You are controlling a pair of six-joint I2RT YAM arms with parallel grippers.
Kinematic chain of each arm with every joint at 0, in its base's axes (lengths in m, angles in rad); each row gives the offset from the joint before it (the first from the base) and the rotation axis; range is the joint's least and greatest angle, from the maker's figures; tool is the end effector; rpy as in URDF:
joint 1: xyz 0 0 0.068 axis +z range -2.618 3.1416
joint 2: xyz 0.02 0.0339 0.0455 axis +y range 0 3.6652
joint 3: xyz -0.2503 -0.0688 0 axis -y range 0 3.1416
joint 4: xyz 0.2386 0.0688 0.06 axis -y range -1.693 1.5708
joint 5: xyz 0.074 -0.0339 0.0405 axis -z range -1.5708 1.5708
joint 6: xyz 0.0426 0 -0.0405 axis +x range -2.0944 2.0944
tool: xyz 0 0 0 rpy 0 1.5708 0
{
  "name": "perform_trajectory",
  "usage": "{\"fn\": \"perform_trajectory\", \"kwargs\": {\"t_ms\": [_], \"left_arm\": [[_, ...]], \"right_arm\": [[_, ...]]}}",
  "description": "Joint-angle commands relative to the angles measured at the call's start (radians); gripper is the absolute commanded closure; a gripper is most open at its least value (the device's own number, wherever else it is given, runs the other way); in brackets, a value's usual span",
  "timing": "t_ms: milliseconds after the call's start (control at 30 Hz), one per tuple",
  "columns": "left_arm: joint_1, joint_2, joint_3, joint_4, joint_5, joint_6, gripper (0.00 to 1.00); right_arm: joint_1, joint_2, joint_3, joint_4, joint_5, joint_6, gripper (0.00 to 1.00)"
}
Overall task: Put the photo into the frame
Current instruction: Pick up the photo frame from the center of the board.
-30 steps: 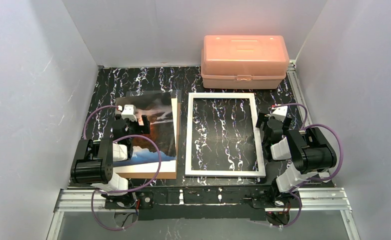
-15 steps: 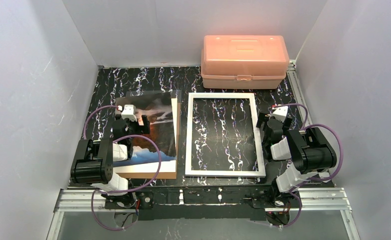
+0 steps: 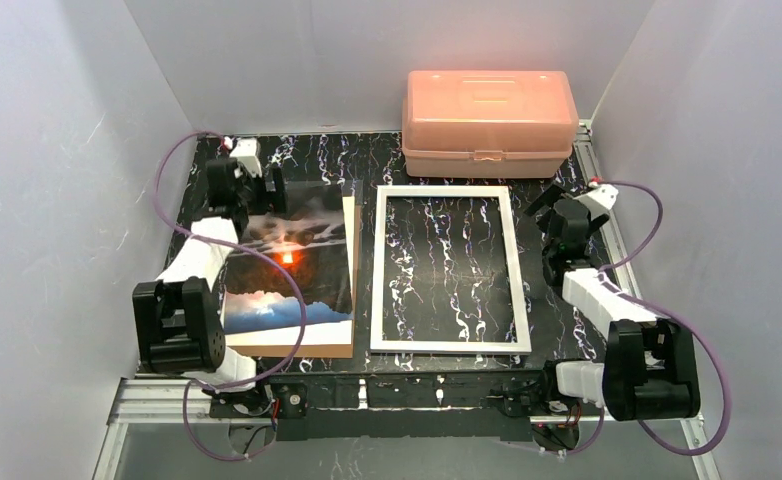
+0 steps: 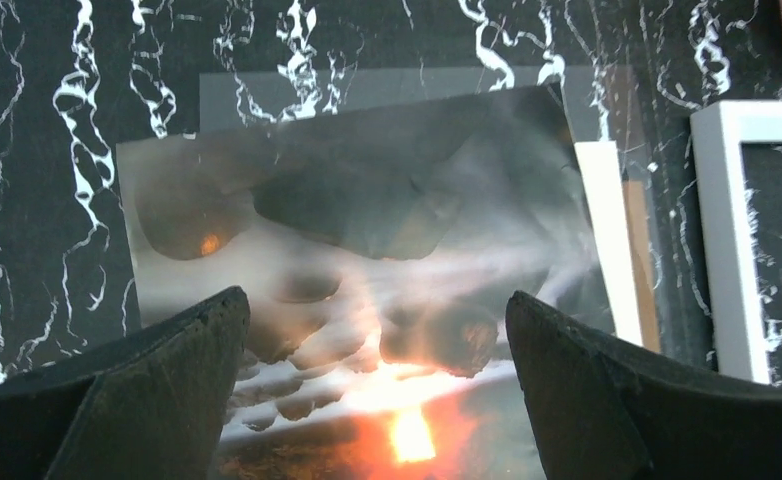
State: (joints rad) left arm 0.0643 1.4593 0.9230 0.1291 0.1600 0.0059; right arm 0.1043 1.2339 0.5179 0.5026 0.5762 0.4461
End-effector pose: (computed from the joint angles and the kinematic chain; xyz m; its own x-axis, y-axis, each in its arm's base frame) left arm 0.3342 0.0147 0.2459 -0.3947 -0.0196 -0.9186 0.0849 0.9947 -0.0577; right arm 0.2649 0.0044 0.2151 0.0008 0.3639 -0.9315 0.4899 0.8119 0.3176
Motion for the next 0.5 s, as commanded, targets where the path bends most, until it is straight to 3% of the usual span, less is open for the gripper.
{"fn": "perform_trajectory", "kwargs": {"t_ms": [0, 167, 300, 467], "left_arm": [[0.009, 0.075, 0.255, -0.523, 0.030, 0.009, 0.02], [0.030, 0.193, 0.522, -0.854, 0.097, 0.016, 0.02], [0.068, 0.215, 0.595, -0.932, 0.142, -0.035, 0.02], [0.088, 0.185, 0.615, -0.962, 0.134, -0.044, 0.02]], "right_arm": [[0.018, 0.012, 0.146, -0.248, -0.365, 0.131, 0.01], [0.412, 0.183, 0.515, -0.699, 0.053, -0.017, 0.01], [0.655, 0.406, 0.808, -0.994, 0.188, 0.043, 0.01], [0.879, 0.663, 1.072, -1.151, 0.270, 0.104, 0.01]]}}
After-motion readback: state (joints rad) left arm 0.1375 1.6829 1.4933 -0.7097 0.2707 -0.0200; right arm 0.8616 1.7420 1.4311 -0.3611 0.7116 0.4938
